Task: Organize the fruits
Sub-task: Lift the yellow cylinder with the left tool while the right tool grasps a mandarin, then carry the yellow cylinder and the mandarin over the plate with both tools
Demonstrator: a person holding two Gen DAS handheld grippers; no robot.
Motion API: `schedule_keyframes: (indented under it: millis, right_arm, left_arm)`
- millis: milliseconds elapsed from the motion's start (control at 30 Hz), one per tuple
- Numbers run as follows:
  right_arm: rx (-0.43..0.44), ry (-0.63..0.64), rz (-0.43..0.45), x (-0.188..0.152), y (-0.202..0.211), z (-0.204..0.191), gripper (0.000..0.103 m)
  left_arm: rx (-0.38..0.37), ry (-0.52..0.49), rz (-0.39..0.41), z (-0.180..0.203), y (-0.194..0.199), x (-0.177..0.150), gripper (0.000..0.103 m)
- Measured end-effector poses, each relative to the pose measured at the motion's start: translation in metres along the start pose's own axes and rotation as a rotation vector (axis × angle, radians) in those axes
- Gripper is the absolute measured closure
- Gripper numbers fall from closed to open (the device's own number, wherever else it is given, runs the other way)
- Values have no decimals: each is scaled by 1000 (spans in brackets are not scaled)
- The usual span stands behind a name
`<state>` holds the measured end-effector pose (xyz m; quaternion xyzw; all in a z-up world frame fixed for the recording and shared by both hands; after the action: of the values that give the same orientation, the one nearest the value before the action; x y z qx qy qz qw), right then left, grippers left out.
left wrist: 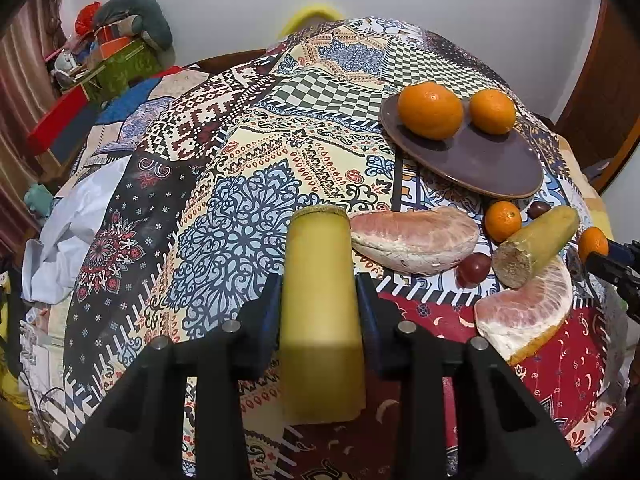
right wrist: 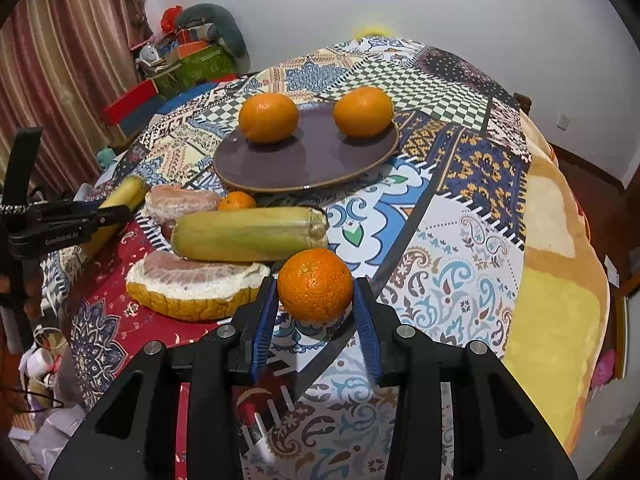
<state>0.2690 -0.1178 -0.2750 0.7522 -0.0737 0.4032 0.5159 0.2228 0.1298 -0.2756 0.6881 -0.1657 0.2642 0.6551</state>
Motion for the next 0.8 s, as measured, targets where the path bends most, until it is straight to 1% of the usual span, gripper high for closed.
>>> schedule_keyframes:
  millis: [100,233,400,533,600,700,800]
  right_arm:
    - [2,3,17,5,4,-1,68]
    - [1,7,38,11,9,-2,68]
    - [-3,0,80,24,19,1,68]
    - [-6,-5,114,36,24,3,68]
    - [-4,-3,124,39,26,3,68]
    - [-4,-2,133,42,26,3,68]
    - [2,-4,128,40,24,3,68]
  left_arm:
    - [-4,6,5,1,4,0,66]
    - [-17,3,34,5,17,3,66]
    - [-45,-8,89,15,35,15,66]
    - [-59,-25,144,25,48,28,69]
    - [-79,-36,166,32,54,35,71]
    - [-91,-69,160,43,54,37,71]
    - [-82,-90,149,46,52,30,71]
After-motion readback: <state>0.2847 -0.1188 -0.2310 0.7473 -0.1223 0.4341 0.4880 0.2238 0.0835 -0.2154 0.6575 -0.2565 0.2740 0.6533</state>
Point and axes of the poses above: each gripper's, at about its wrist camera, not at the fingertips, and y roughly against the way its jaws point, z to its right, x to its top, the point moved 4 cm from there along -y, roughly the way its jaws point, and after that the axes turned 3 degrees about z, right-handed, at the moved point
